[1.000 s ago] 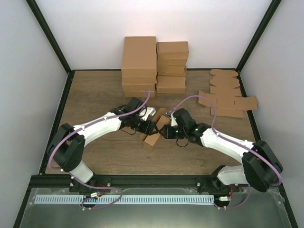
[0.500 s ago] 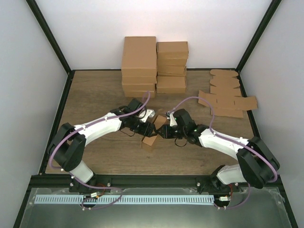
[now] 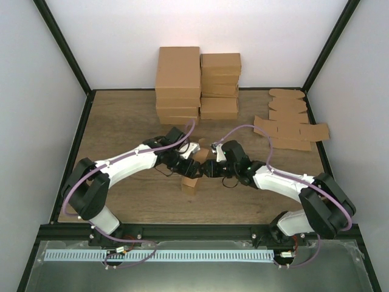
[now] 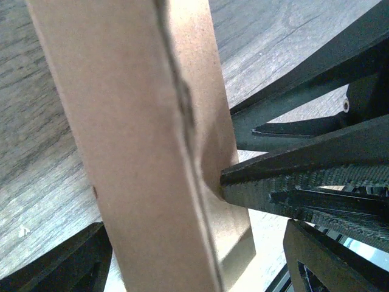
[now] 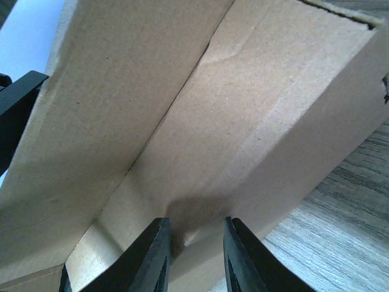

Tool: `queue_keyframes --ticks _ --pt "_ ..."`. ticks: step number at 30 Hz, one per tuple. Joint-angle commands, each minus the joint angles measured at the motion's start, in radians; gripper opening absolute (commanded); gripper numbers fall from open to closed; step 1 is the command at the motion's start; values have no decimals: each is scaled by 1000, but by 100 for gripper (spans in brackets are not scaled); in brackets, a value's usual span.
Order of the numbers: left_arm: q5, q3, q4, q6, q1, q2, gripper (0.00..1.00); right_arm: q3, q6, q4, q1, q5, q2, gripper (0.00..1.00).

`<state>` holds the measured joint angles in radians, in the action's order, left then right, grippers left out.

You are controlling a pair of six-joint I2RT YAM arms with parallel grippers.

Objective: Fold the paper box

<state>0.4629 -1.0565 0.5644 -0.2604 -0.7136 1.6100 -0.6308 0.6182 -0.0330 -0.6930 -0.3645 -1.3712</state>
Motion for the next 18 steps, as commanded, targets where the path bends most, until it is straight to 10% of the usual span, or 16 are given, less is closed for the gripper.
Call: queue_keyframes --ticks 1,18 --pt "31 -61 15 13 -40 -2 79 41 1 86 -7 -6 -22 27" --pt "-236 -176 176 -3 -123 61 71 59 15 72 -6 -5 29 27"
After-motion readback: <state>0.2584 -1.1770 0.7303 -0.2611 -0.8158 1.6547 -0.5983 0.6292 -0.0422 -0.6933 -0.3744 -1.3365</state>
